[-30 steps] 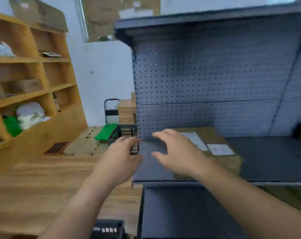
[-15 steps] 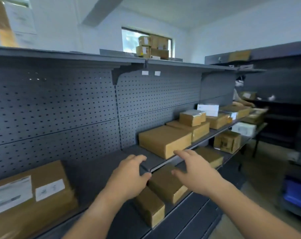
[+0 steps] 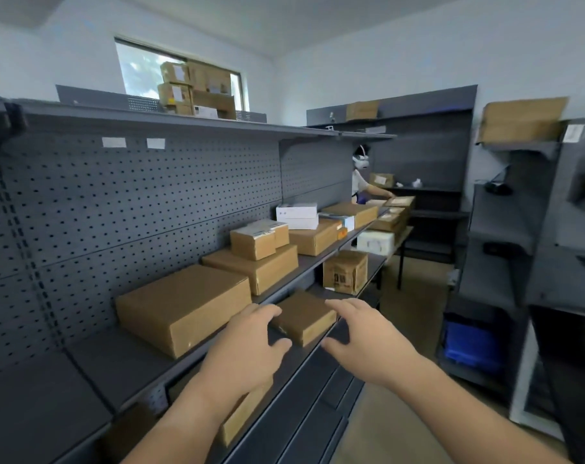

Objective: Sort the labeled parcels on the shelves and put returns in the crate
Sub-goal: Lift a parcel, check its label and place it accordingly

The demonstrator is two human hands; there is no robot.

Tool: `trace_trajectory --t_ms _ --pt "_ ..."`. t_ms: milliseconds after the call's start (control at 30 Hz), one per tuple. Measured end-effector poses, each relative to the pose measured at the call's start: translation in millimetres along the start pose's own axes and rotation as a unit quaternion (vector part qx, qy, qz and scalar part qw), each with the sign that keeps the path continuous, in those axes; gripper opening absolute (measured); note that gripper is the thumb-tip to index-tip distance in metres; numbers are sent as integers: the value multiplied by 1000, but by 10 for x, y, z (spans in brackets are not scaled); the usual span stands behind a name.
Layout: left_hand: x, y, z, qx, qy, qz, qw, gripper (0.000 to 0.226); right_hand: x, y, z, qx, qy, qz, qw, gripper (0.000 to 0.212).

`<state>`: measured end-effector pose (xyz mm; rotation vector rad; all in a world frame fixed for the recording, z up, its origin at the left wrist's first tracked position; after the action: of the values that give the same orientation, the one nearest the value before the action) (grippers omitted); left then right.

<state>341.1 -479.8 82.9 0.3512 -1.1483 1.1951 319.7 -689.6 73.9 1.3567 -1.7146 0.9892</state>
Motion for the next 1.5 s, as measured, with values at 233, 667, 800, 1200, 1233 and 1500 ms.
trace_trajectory --t_ms 233,667,800,1200,1233,1500 --pt "-99 -711 -435 6 -20 12 1000 53 -231 -877 79 25 -8 -8 1000 72" --pt "-103 -1086 -1489 126 -69 94 985 44 -1074 -2318 -438 192 -48 -98 975 69" --pt "-31 -808 -1745 185 -91 155 966 43 -1388 -2732 -682 253 -85 -141 953 72" --pt "-436 -411 -1974 398 2 289 870 79 -1888 -3197 -864 258 -181 -272 909 84" --pt "-452 -418 -1970 400 2 302 866 76 -1880 -3203 -864 262 -195 -270 906 84" --pt "61 -466 -1686 346 42 428 834 65 -1438 -3204 -1061 268 -331 -202 882 78"
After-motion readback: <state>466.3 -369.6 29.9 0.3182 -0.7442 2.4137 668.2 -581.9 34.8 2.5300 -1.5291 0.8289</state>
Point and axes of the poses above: each hand's wrist, its own y-axis away from the middle knuckle, its own x-axis out of the back of the hand, z = x × y, the point moved 2 cm from there along -y, towards the middle knuckle, and after that the axes turned 10 degrees about -x, right-handed, at the moved point
